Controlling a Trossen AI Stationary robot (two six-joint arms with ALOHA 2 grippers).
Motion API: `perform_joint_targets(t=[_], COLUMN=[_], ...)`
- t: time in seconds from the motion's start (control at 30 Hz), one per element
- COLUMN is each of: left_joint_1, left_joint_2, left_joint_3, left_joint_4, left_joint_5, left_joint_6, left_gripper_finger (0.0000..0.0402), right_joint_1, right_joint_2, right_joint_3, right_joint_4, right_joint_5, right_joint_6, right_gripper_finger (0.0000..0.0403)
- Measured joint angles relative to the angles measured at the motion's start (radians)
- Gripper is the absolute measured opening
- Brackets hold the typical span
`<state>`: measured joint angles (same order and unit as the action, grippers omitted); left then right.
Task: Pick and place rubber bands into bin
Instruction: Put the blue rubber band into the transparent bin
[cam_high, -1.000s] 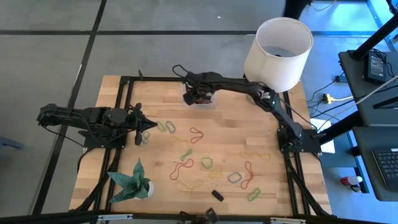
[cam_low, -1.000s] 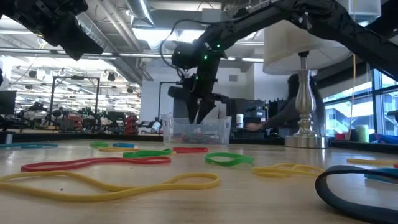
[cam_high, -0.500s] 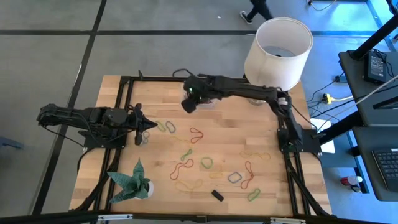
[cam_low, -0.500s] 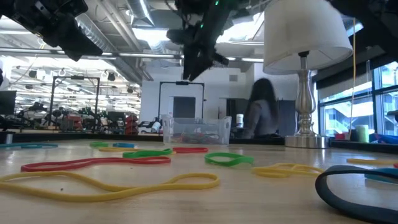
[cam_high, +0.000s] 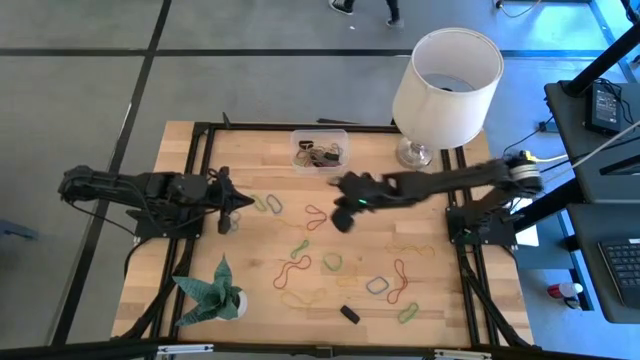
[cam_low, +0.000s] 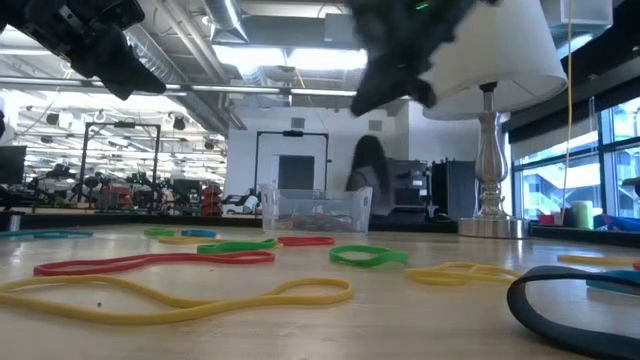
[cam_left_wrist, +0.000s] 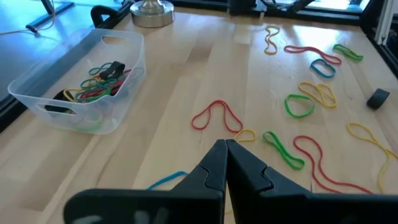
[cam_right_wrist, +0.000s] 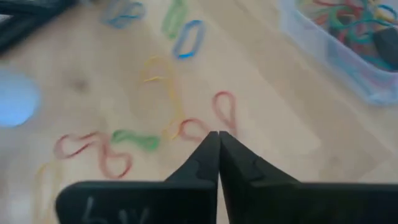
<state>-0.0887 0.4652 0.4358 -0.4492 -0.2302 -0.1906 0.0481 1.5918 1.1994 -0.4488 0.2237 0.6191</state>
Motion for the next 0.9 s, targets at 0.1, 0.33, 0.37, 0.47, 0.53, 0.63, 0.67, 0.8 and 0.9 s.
perform_joint_targets(t=[0.1, 0.33, 0.37, 0.47, 0.53, 0.63, 0.67, 0.8, 0.9], left_joint_1=[0.0, 0.0, 0.0, 0.0, 0.0, 0.0, 0.0, 0.0, 0.0], left_joint_2=[0.05, 0.249, 0.278, 0.363, 0.412, 0.474, 0.493, 0.555, 0.592], left_joint_3=[0.024, 0.107, 0.121, 0.163, 0.189, 0.224, 0.235, 0.277, 0.297], left_joint_4=[0.001, -0.006, -0.007, -0.006, -0.01, -0.008, -0.009, -0.01, -0.013], left_joint_5=[-0.001, -0.004, -0.008, -0.036, -0.046, -0.058, -0.06, -0.066, -0.075], left_joint_6=[-0.02, -0.046, -0.061, -0.113, -0.137, -0.165, -0.172, -0.194, -0.218], left_gripper_finger=[0.0002, 0.0002, 0.0002, 0.0002, 0.0003, 0.0003, 0.0003, 0.0003, 0.0003], right_joint_1=[0.038, 0.075, 0.074, 0.073, 0.074, 0.072, 0.072, 0.045, 0.013], right_joint_2=[-0.14, -0.414, -0.444, -0.525, -0.565, -0.609, -0.622, -0.658, -0.67], right_joint_3=[-0.164, -0.43, -0.458, -0.521, -0.547, -0.581, -0.591, -0.627, -0.652], right_joint_4=[0.108, 0.11, 0.105, 0.102, 0.099, 0.09, 0.085, 0.087, 0.093], right_joint_5=[-0.001, -0.001, 0.0, 0.003, 0.003, 0.001, -0.002, -0.101, -0.161], right_joint_6=[-0.02, -0.027, -0.03, -0.04, -0.037, -0.096, -0.127, -0.232, -0.292], right_gripper_finger=[0.0019, 0.0017, 0.0014, 0.0009, 0.0006, 0.0003, 0.0003, 0.0002, 0.0001])
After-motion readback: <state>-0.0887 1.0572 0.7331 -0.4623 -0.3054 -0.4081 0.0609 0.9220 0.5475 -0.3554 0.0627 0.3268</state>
